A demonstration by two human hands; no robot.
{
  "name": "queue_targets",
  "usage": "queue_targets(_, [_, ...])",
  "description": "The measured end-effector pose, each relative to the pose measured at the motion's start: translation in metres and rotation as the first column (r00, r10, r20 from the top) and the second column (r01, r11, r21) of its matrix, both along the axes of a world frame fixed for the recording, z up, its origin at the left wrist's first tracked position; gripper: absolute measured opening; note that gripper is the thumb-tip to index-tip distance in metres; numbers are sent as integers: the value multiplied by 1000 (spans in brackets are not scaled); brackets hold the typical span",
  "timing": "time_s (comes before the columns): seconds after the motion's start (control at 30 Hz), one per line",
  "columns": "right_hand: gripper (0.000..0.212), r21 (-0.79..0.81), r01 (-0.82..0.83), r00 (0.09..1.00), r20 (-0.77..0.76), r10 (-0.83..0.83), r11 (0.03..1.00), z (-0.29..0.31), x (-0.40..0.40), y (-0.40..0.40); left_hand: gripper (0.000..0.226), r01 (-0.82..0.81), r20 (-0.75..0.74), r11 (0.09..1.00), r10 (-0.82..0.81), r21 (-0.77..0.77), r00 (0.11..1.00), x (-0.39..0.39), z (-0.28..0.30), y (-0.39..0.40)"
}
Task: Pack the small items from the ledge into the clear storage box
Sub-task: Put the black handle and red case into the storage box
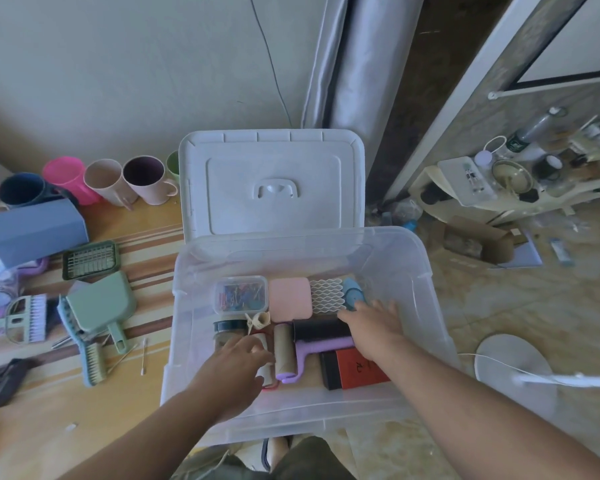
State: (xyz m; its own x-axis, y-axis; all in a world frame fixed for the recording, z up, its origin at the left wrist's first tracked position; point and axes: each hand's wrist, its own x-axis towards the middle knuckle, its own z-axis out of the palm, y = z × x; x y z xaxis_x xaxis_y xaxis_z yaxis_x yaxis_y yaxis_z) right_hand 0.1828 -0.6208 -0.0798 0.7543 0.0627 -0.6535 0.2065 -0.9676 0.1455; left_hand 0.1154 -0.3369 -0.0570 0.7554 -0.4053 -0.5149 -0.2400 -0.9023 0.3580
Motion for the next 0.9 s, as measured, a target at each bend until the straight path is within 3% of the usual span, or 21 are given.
queue_targets(0.2, [77,-96,-61,993,-109,50,994,-4,2,5,46,90,47,994,-93,63,995,4,-2,-11])
queue_targets(0.3, [68,23,-64,997,-37,65,998,-9,1,5,54,225,75,970,-232,89,970,10,-6,-26])
queue_targets(0.43, [71,273,-76,996,-31,87,959,-18,-8,7,63,356,43,925,-364,134,930,14,-23,-48])
queue_targets(0.53, [59,289,-96,995,26,92,952,-23,-11,10,52,394,51,904,-407,168,912,18,-28,-48])
queue_targets(0.6, [61,257,-75,997,41,67,964,-23,-8,6,44,451,60,874,-468,183,882,19,-31,-44])
queue_targets(0.7, [58,253,-22,1000,20,17,967,-26,-3,5,46,460,50,869,-476,183,878,19,-32,-38])
queue_targets(0.83, [36,287,19,999,-32,-11,958,-27,0,13,41,413,57,892,-429,183,901,18,-32,-41])
queue_targets(0.9, [42,294,27,998,-54,-11,955,-29,-1,17,41,385,68,902,-404,194,912,15,-33,-40])
